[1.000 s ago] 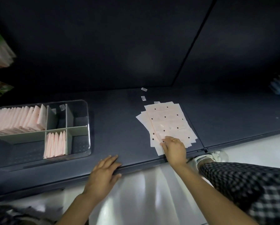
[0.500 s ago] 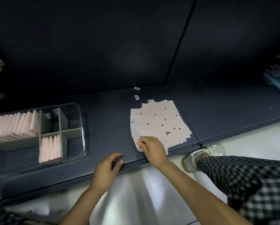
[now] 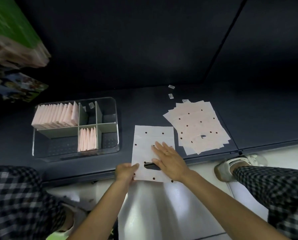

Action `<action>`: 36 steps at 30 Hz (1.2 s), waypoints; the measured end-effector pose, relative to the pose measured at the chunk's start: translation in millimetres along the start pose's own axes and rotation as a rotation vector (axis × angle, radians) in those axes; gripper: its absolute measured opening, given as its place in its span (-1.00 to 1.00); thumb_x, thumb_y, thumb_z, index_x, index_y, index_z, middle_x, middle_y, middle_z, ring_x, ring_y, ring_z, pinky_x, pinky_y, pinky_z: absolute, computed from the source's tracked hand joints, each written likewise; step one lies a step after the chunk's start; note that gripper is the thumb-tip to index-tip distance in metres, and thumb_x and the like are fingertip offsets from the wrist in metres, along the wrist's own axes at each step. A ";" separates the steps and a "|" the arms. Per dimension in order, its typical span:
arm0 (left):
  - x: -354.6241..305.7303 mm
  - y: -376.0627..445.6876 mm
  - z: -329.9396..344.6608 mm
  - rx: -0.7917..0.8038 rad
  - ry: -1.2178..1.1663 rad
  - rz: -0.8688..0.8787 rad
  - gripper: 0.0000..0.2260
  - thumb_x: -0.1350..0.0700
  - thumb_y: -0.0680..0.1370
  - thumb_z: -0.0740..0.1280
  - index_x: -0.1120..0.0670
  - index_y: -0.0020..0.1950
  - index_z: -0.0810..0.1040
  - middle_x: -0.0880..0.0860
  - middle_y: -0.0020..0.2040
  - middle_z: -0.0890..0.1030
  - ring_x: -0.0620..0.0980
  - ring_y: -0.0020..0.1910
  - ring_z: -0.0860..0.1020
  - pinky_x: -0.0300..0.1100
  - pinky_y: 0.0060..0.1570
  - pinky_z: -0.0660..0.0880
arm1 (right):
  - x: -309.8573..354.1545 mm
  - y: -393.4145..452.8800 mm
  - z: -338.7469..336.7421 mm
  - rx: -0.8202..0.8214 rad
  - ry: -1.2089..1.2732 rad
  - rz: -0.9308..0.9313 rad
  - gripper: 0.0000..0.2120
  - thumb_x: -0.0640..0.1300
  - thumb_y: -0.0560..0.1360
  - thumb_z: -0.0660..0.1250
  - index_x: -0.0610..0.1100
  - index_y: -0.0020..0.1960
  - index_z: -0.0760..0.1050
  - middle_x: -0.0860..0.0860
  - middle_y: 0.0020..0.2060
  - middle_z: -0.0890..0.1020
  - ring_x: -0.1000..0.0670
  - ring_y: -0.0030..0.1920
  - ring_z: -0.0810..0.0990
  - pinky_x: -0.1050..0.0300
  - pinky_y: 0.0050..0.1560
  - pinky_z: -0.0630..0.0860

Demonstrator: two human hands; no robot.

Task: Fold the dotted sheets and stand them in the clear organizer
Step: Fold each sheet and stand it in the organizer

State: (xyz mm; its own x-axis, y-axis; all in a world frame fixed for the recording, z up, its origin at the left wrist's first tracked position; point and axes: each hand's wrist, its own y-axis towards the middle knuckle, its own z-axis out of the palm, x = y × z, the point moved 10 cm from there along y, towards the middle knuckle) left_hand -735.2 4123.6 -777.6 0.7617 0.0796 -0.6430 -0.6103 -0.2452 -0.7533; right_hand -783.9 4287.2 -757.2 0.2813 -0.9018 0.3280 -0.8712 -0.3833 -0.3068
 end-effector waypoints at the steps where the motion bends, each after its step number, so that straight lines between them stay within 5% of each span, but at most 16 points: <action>1: 2.5 0.0 -5.9 -0.019 0.017 0.001 -0.78 0.28 0.48 0.42 0.19 -0.35 0.48 0.17 -0.32 0.58 0.09 -0.28 0.50 0.03 -0.06 0.54 | -5.9 -2.2 8.5 0.038 -0.095 -0.011 -0.43 0.18 0.62 -0.13 0.02 0.54 -0.18 0.10 0.52 -0.19 0.04 0.52 -0.25 0.09 0.50 -0.25; 5: 18.0 -0.4 -22.6 0.017 0.074 -0.019 -0.82 0.28 0.45 0.45 0.20 -0.31 0.51 0.05 -0.55 0.48 -0.06 -0.58 0.42 -0.29 -0.44 0.40 | -14.1 -3.4 20.1 0.064 -0.219 -0.027 -0.37 0.26 0.58 -0.20 0.01 0.50 -0.35 0.11 0.48 -0.33 0.06 0.47 -0.39 0.03 0.49 -0.31; 7: 24.8 -2.7 -25.9 0.085 0.113 -0.034 -0.89 0.26 0.47 0.43 0.21 -0.24 0.55 0.04 -0.55 0.49 -0.10 -0.62 0.39 -0.29 -0.44 0.33 | -13.6 -1.1 20.9 0.077 -0.214 -0.027 -0.35 0.28 0.57 -0.19 0.01 0.51 -0.34 0.10 0.48 -0.33 0.07 0.46 -0.40 0.03 0.49 -0.32; 9: 23.9 -4.4 -26.2 0.138 0.119 -0.030 -0.90 0.24 0.50 0.40 0.18 -0.21 0.54 0.07 -0.45 0.50 -0.09 -0.56 0.40 -0.25 -0.39 0.32 | -13.4 -0.2 18.3 0.114 -0.113 -0.029 -0.32 0.31 0.55 -0.14 0.04 0.52 -0.31 0.13 0.49 -0.31 0.11 0.46 -0.39 0.07 0.48 -0.33; 12: 18.7 -9.7 -20.1 0.205 -0.011 -0.056 -0.90 0.25 0.55 0.33 0.17 -0.15 0.45 0.12 -0.26 0.55 -0.05 -0.39 0.59 -0.24 -0.37 0.57 | -14.4 -8.8 10.8 0.179 0.017 -0.101 -0.18 0.39 0.48 0.03 0.06 0.52 -0.28 0.20 0.47 -0.30 0.15 0.47 -0.36 0.16 0.45 -0.34; 16: 4.1 -17.4 -12.6 0.284 -0.166 -0.022 -0.89 0.32 0.57 0.27 0.18 0.00 0.36 0.28 -0.13 0.63 0.06 -0.28 0.68 -0.21 -0.32 0.61 | -16.8 -30.8 12.7 0.206 -0.194 -0.265 0.05 0.46 0.36 0.18 -0.03 0.52 -0.33 0.12 0.46 -0.36 0.12 0.45 -0.42 0.23 0.41 -0.43; 19: -12.2 -22.0 -9.1 0.358 -0.234 0.038 -0.81 0.32 0.57 0.26 0.10 0.13 0.43 0.24 -0.10 0.68 0.08 -0.17 0.69 -0.23 -0.30 0.60 | -17.3 -42.0 18.3 0.218 -0.298 -0.361 0.11 0.35 0.33 0.34 -0.04 0.52 -0.34 0.14 0.45 -0.37 0.12 0.44 -0.44 0.28 0.37 -0.48; 21: -20.7 -25.5 -4.5 0.414 -0.249 0.055 -0.76 0.29 0.58 0.25 0.04 0.19 0.48 0.22 -0.08 0.69 0.07 -0.11 0.68 -0.24 -0.28 0.59 | -18.1 -43.7 15.6 0.163 -0.270 -0.368 -0.03 0.16 0.43 0.37 -0.04 0.54 -0.23 0.15 0.48 -0.24 0.12 0.48 -0.33 0.29 0.41 -0.39; 24: -34.1 -28.4 2.8 0.458 -0.286 0.107 -0.76 0.24 0.59 0.24 0.03 0.23 0.49 0.19 -0.03 0.68 0.04 -0.04 0.67 -0.24 -0.19 0.60 | -21.9 -34.6 -7.6 -0.040 0.120 -0.217 -0.47 -0.28 0.52 0.30 -0.07 0.46 0.27 0.07 0.45 0.28 0.05 0.49 0.16 0.32 0.46 0.01; 27: -53.1 -27.8 7.1 0.426 -0.342 0.245 -0.75 0.20 0.61 0.23 -0.01 0.26 0.44 0.12 0.05 0.67 0.02 0.06 0.64 -0.17 0.01 0.57 | -39.5 -19.5 -21.0 -0.177 0.553 0.083 -0.60 -0.47 0.46 0.20 -0.19 0.20 0.55 -0.05 0.13 0.60 -0.01 0.16 0.49 0.35 0.14 0.37; 29: -65.2 -24.3 3.2 0.299 -0.246 0.387 -0.76 0.22 0.60 0.25 0.03 0.25 0.46 0.06 0.03 0.67 -0.06 0.03 0.63 -0.19 0.05 0.55 | -51.2 -9.3 -24.3 -0.209 0.741 0.234 -0.73 -0.47 0.47 0.20 -0.25 0.04 0.58 -0.05 -0.05 0.61 -0.01 -0.01 0.52 0.41 -0.08 0.37; 32: -80.0 -26.6 4.7 0.151 0.006 0.629 -0.81 0.24 0.57 0.29 0.05 0.16 0.51 0.02 0.02 0.65 -0.10 0.04 0.59 -0.20 0.15 0.47 | -67.2 3.2 -28.9 -0.214 0.887 0.399 -0.92 -0.25 0.54 0.27 -0.20 -0.02 0.54 0.00 -0.13 0.56 -0.01 -0.05 0.48 0.36 -0.16 0.38; 36: -79.9 -26.6 28.5 0.096 0.554 0.911 -0.72 0.14 0.59 0.27 0.05 0.31 0.47 -0.02 0.31 0.50 -0.05 0.31 0.44 -0.30 0.29 0.29 | -83.0 9.8 -17.7 -0.149 1.016 0.602 -0.69 -0.05 0.59 0.21 -0.22 0.23 0.48 -0.07 0.04 0.57 -0.07 0.06 0.52 0.15 0.05 0.42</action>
State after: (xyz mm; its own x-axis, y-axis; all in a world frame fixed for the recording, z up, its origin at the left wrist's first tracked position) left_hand -786.0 4151.2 -710.2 -0.0120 -0.5513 -0.8342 -0.9952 0.0880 -0.0438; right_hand -822.9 4361.8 -771.5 -0.5783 -0.3319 0.7452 -0.8110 0.1347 -0.5694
